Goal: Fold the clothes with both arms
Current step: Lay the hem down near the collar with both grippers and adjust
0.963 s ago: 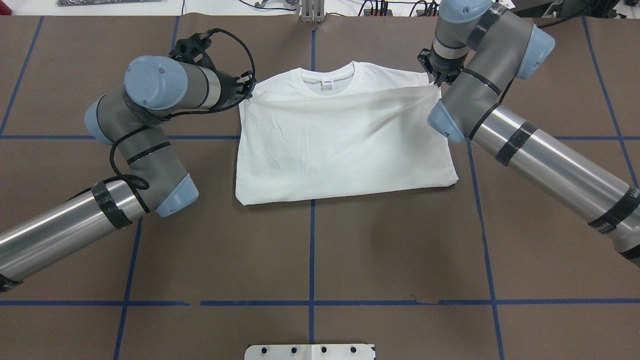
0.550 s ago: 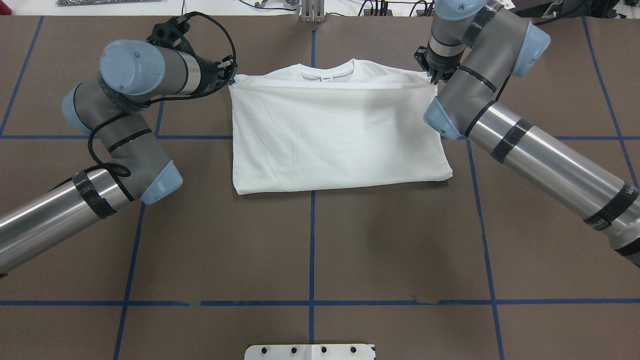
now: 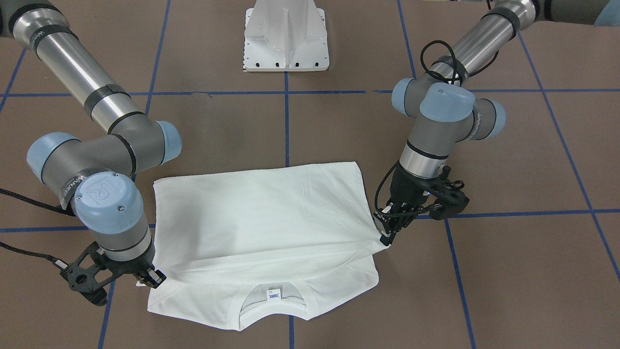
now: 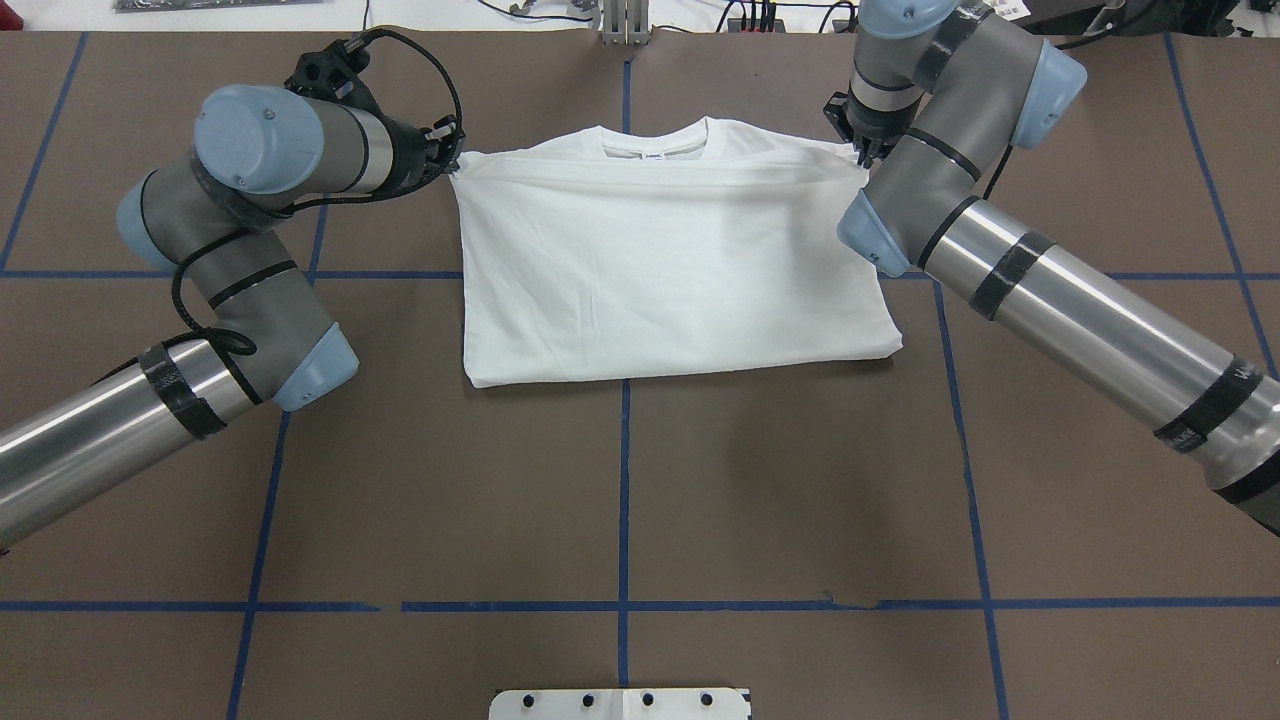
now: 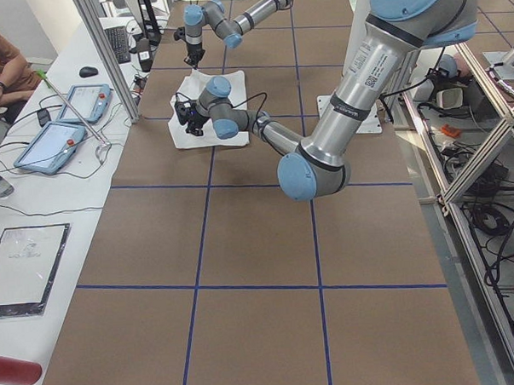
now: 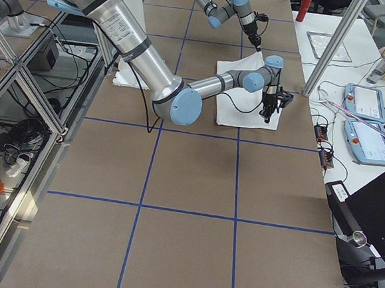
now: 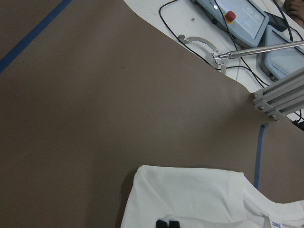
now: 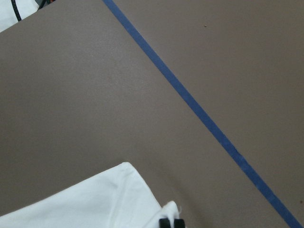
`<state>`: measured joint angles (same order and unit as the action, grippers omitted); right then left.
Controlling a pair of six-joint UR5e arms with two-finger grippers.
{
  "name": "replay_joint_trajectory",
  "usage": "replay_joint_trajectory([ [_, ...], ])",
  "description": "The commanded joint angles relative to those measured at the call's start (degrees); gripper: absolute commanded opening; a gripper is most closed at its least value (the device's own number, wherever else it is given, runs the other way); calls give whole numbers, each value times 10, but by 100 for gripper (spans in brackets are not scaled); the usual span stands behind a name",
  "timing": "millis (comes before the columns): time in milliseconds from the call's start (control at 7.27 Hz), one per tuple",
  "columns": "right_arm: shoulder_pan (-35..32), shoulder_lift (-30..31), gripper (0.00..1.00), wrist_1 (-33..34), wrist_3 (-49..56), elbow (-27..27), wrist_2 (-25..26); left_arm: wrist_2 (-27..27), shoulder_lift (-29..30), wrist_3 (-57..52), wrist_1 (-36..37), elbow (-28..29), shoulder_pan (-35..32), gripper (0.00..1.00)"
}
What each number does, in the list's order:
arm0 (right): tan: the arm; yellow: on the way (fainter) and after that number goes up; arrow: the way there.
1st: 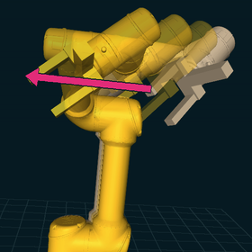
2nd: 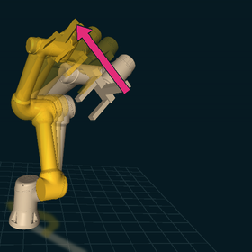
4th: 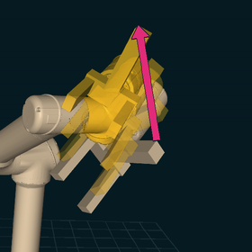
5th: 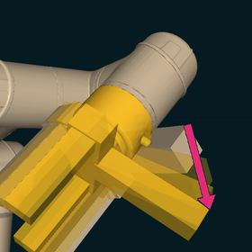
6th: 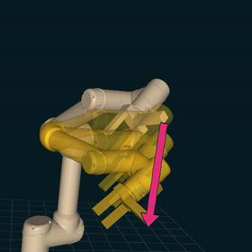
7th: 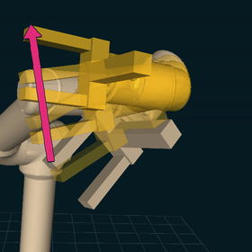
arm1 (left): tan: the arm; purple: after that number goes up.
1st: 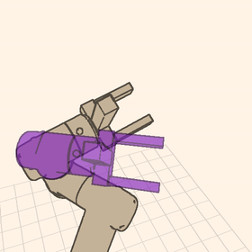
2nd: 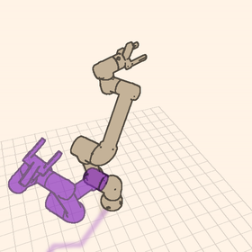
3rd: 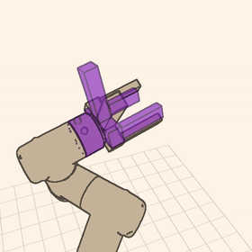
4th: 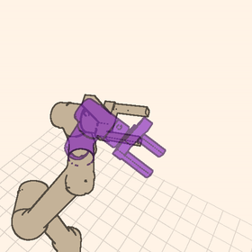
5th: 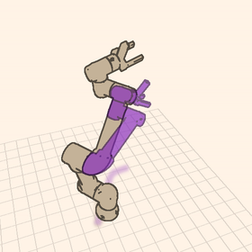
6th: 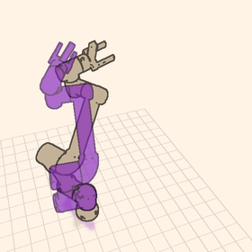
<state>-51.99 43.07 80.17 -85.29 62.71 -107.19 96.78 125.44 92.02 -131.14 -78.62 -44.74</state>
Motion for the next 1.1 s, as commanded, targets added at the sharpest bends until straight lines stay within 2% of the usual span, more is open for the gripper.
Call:
replay_joint_trajectory([
  [0,-1,-18,48,1,-3,-10,0,-1,-2,-1,1,0,0,33],
  [275,-13,-19,50,2,-6,0,-6,2,-3,-1,2,0,-1,36],
  [412,-14,-5,50,7,-6,29,-21,3,-2,0,2,-3,0,36],
  [550,-14,55,54,4,-8,105,-55,4,-3,0,2,-5,0,36],
  [688,5,117,58,1,-27,183,-59,5,-7,0,2,-14,0,37],
  [962,43,210,61,-3,-134,287,-58,32,-19,0,16,-49,1,39],
])
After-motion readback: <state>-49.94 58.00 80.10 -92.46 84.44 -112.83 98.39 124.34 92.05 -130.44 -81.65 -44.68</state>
